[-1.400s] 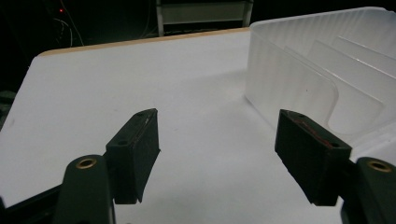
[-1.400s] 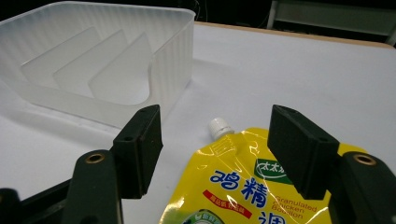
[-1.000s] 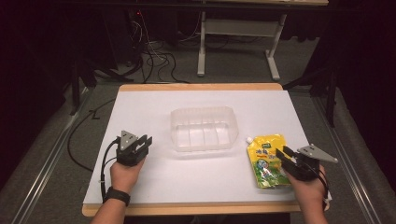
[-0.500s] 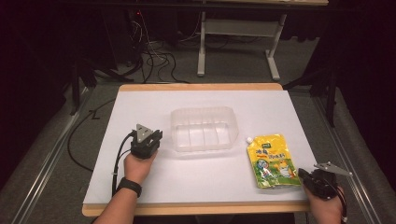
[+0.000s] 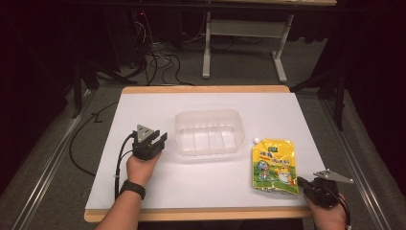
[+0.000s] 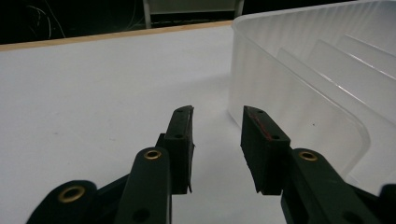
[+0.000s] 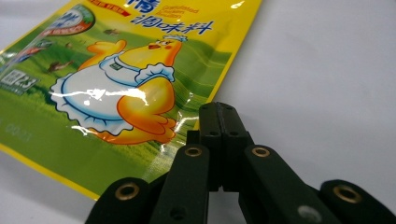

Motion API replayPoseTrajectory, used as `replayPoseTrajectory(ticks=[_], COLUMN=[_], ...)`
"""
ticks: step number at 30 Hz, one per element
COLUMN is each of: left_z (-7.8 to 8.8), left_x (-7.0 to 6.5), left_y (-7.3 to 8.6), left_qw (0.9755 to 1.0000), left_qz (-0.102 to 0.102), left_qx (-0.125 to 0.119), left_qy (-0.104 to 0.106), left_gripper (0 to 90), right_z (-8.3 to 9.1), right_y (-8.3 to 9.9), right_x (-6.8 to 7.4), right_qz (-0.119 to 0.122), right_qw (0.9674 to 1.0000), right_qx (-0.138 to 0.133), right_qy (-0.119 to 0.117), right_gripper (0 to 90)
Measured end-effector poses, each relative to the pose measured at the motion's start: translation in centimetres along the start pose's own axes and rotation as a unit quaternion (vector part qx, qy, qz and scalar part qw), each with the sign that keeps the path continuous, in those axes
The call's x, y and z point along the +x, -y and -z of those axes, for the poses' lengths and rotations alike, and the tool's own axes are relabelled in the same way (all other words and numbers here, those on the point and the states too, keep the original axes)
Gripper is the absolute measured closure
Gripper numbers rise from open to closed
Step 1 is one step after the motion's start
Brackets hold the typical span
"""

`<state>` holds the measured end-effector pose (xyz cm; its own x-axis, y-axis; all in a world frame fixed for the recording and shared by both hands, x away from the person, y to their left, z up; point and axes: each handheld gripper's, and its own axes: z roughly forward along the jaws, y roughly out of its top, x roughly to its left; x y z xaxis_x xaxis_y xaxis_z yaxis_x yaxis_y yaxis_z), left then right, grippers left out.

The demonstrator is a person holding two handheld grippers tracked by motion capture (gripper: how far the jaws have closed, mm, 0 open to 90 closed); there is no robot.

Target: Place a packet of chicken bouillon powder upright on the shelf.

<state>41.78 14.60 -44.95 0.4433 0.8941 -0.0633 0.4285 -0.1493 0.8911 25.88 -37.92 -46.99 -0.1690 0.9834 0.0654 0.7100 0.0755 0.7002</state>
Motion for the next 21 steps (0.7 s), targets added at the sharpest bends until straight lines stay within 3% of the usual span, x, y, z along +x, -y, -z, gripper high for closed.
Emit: replayPoseTrajectory(ticks=[13, 21], left_z=[0.0, 0.6], left_x=[-0.1, 0.0], left_y=[0.1, 0.3], left_qw=[0.9999, 0.9996], left_qz=[-0.011, -0.029], left_qx=[0.0, 0.007], left_qy=[0.001, 0.002], left_gripper=[62.0, 59.5], right_z=[-0.5, 0.2], right_y=[-0.5, -1.5], right_x=[3.1, 2.3], right_qz=[0.059, 0.042], right_qw=[0.9976, 0.9985], right_qx=[0.01, -0.025], right_qy=[-0.034, -0.023], right_gripper=[90.0, 90.0])
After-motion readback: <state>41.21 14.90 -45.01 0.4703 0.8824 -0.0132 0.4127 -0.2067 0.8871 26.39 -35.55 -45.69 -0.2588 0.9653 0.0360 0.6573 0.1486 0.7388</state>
